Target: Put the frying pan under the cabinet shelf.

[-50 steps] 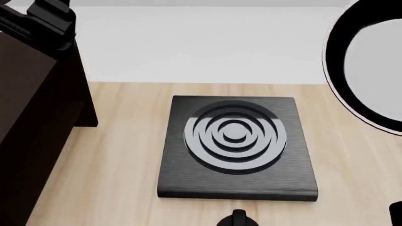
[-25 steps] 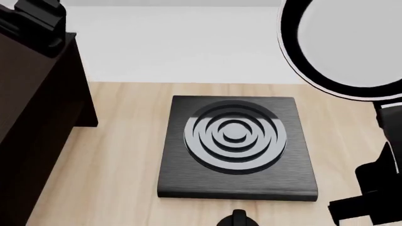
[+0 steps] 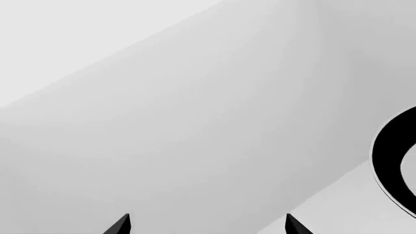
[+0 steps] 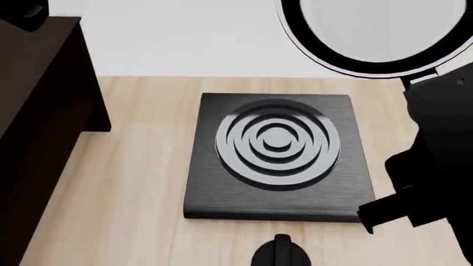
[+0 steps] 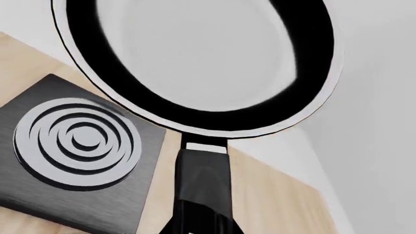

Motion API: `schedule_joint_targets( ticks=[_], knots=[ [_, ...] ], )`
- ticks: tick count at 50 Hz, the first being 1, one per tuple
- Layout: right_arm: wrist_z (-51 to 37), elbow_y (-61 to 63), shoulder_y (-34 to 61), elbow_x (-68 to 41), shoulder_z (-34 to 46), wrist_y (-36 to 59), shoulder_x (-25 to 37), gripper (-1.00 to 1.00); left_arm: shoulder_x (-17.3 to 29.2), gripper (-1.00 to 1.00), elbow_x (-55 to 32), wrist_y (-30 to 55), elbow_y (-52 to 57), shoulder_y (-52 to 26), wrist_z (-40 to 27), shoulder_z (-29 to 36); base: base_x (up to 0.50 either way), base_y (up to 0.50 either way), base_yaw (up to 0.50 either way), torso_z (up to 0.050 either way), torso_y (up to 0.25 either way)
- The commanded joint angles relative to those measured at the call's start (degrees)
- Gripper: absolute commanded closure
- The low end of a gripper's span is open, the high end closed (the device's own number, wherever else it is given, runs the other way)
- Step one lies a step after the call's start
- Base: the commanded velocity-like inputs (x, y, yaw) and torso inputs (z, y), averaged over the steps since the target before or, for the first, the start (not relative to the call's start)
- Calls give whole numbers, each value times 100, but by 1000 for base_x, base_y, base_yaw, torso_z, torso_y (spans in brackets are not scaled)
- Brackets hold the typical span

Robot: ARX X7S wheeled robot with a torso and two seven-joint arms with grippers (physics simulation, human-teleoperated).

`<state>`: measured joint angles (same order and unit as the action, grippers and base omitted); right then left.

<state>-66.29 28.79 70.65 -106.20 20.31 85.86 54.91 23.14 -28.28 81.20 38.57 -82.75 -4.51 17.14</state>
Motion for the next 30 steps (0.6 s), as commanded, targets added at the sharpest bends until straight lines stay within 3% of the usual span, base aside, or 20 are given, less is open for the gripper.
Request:
schedule_joint_targets(
  ticks=[1,12,30],
  knots=[
    [-161,-100,849,66,338,86,-26,100,0,-100,-68,249,127,-559,-17,-54,0,0,0,10,-197],
    [-159,-203,1362,-94,633,74,-37,100,-101,-100,-358,837,321,-1282,-83,-132,0,0,0,10,-176],
    [-502,-269,2395,-825,1257,-18,41,100,269,-100,-2688,824,25,-2041,-1782,-199,0,0,0,10,-172]
  ],
)
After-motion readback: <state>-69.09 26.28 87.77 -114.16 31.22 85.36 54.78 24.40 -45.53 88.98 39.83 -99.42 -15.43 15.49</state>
